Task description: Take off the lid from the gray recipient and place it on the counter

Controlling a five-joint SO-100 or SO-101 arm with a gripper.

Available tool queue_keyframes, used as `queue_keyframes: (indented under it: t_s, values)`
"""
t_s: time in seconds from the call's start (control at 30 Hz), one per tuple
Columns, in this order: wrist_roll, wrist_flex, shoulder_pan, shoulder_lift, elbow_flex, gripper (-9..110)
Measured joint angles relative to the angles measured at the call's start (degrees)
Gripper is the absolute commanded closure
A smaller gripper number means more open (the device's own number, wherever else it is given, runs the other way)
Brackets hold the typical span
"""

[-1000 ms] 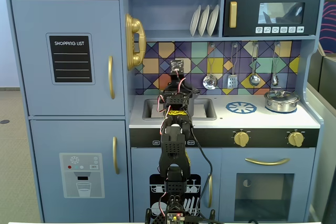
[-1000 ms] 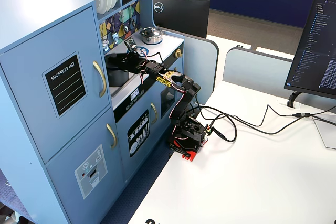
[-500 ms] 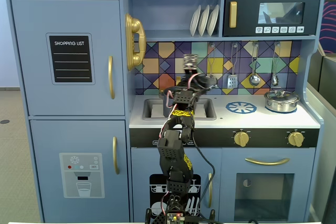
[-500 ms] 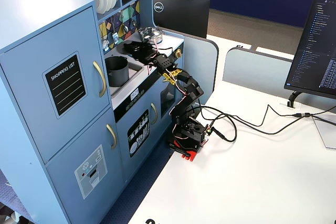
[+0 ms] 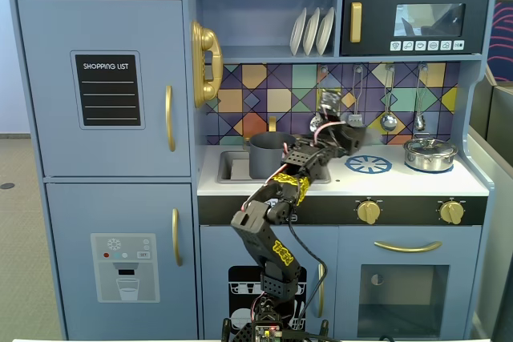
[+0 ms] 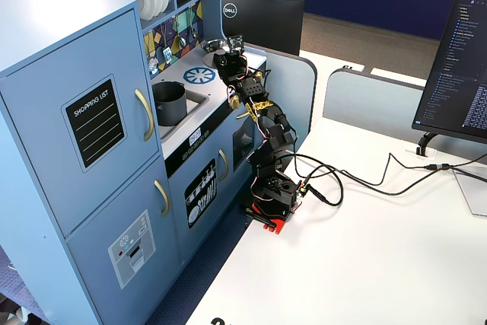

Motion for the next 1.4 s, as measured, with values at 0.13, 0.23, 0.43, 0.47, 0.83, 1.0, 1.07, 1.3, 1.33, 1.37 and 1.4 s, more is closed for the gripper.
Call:
queue_keyframes:
  t_s: [0.13,0.23,0.43,0.47,0.83,1.0,1.07,1.3,1.33,1.37,1.4]
  values:
    - [0.4,-4.3,1.4,-3.0,2.5,102]
    - [0.5,-8.2,1.6,-4.5,5.3,102]
    - [0.5,-15.6,1.1,-6.8,11.2,102]
    - [0.5,-16.6,1.1,-7.3,11.7,102]
    - [0.4,-21.1,0.4,-11.5,13.0,102]
    - [-0.3,-22.2,-1.5,-13.6,13.0,102]
    - [-0.7,-22.3,-1.8,-14.7,13.0,102]
    - [-0.9,-23.9,-2.1,-17.4,13.0,102]
    - [-0.9,-24.0,-2.2,-17.7,13.0,102]
    - [-0.9,-24.2,-2.2,-17.9,13.0,102]
    - [-0.9,-24.5,-2.2,-18.2,13.0,102]
